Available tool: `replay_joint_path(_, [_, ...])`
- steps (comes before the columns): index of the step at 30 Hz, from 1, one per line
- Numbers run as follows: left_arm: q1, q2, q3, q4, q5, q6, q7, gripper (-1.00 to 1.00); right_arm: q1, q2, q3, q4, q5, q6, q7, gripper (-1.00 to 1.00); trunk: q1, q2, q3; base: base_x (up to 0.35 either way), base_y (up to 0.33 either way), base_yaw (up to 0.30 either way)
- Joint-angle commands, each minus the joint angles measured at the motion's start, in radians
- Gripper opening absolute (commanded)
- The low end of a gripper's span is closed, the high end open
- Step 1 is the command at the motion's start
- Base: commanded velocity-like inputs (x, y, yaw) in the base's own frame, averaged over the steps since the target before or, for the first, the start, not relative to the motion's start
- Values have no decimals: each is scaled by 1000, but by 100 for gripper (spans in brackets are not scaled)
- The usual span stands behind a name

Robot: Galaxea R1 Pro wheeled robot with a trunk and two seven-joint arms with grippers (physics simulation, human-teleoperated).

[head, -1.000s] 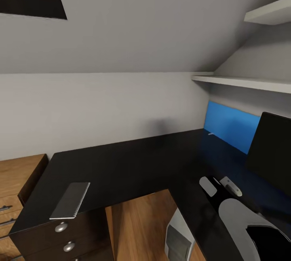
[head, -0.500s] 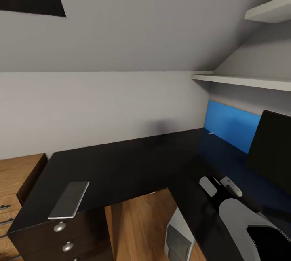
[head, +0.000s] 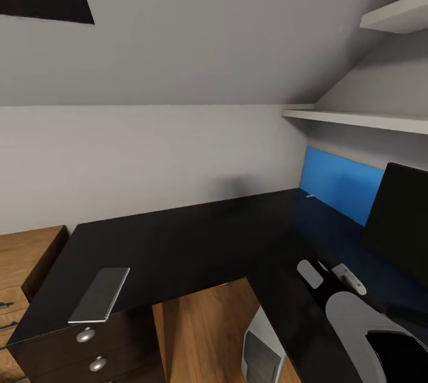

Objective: In the bedroom, organize the workspace by keeping the computer under the desk, ensuring the monitor is on the desk, placing the keyboard on the desk next to the monitor, placing the mouse on the desk next to the keyboard, moving the folder from the swivel chair onto the desk next to the mouse, stacking the notebook on top of the folder with the pen on top of the notebook, and positioning the swivel chair next to the desk.

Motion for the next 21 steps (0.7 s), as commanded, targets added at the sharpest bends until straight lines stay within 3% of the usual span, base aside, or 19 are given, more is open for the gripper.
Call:
replay_joint_path(1, [0,1,-8,0,4,-3,8,100,0,0,0,-2,-8,-9,-5,-100,0,-1,-1,0,0,0])
replay_joint_path(4, [0,2,-8,0,3,-3,12,100,0,-1,0,-2,-9,-13,-16,-100,0,-1,-1,0,0,0])
replay_joint_path(11, [0,1,-6,0,3,-4,15,100,0,-14,-55,21,-9,-91,-18,-100,0,-1,-1,0,0,0])
replay_joint_path(15, [-1,1,-5,-2,3,-5,15,100,0,-15,-61,65,-11,-153,-18,-100,0,-1,-1,0,0,0])
replay_joint_path(21, [0,1,-6,-3,3,-5,15,100,0,-8,-60,75,-12,-168,-14,-100,0,-1,-1,0,0,0])
